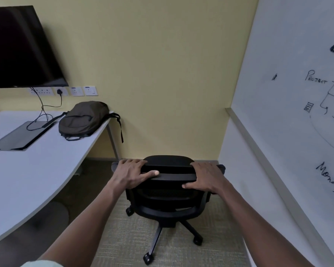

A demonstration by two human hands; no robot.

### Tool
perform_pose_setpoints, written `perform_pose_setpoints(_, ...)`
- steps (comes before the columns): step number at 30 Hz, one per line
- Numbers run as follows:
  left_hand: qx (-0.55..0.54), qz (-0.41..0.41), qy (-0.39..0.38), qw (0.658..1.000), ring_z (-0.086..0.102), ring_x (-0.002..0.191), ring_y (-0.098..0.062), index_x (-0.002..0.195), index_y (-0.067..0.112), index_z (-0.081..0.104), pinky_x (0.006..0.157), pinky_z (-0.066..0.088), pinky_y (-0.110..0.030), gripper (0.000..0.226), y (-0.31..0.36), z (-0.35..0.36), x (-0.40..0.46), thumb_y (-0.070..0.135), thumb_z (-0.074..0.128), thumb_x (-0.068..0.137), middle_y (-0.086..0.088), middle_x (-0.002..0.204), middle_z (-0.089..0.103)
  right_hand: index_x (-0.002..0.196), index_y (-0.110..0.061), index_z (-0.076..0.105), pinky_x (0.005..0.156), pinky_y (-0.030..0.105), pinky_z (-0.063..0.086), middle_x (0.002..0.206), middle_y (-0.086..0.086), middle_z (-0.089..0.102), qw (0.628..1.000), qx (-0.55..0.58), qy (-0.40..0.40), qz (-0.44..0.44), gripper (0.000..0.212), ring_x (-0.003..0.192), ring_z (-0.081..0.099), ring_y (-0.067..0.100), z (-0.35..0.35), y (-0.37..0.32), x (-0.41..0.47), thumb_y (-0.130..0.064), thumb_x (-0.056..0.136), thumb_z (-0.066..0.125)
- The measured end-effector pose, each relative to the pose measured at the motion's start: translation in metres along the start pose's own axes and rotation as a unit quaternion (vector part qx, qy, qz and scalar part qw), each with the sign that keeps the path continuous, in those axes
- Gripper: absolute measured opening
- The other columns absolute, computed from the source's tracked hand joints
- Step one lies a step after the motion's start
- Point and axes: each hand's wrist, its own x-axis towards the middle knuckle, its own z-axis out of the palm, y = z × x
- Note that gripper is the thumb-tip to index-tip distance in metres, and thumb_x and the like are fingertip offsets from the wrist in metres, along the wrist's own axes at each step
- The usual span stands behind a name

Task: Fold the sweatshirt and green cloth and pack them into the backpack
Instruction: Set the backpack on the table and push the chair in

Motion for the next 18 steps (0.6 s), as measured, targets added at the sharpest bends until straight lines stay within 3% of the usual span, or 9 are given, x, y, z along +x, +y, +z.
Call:
perform_pose_setpoints(3,0.014,0.009,0.005,1.000,0.047,0.128,-0.021,0.143,0.032,0.045,0.104,0.031,-0.043,0.117,0.000,-0.002,-0.001,0.100,-0.005,0.061,0.001,0.142,0.055,0.147,-0.019,0.038,0.105,0.044,0.039,0.140,0.005,0.053,1.000,0.007,-0.020,-0.014,0.117,0.127,0.050,0.029,-0.008,-0.001,0.000,-0.096,0.060,0.046)
perform_pose_setpoints(7,0.019,0.009,-0.003,1.000,0.048,0.126,-0.022,0.141,0.032,0.047,0.103,0.031,-0.043,0.115,0.002,-0.001,-0.004,0.100,-0.003,0.062,0.001,0.138,0.057,0.143,-0.018,0.042,0.102,0.045,0.040,0.132,0.007,0.057,1.000,0.008,-0.006,-0.027,0.129,0.120,0.054,0.029,-0.007,0.001,-0.004,-0.107,0.051,0.029)
perform_pose_setpoints(15,0.023,0.013,0.008,1.000,0.050,0.119,-0.023,0.138,0.032,0.049,0.104,0.029,-0.041,0.114,0.013,0.001,-0.023,0.102,0.004,0.060,0.000,0.132,0.059,0.119,-0.022,0.058,0.086,0.040,0.047,0.106,-0.001,0.064,0.998,0.010,0.050,-0.021,0.115,0.099,0.060,0.023,-0.005,0.001,-0.017,-0.108,0.048,0.026)
perform_pose_setpoints(18,0.026,0.014,0.011,1.000,0.052,0.114,-0.022,0.136,0.029,0.051,0.103,0.031,-0.041,0.117,0.016,0.001,-0.029,0.104,0.006,0.058,0.000,0.127,0.061,0.119,-0.023,0.058,0.086,0.040,0.047,0.108,-0.001,0.065,0.999,0.014,0.045,-0.019,0.113,0.099,0.060,0.023,-0.006,-0.002,-0.023,-0.107,0.049,0.028)
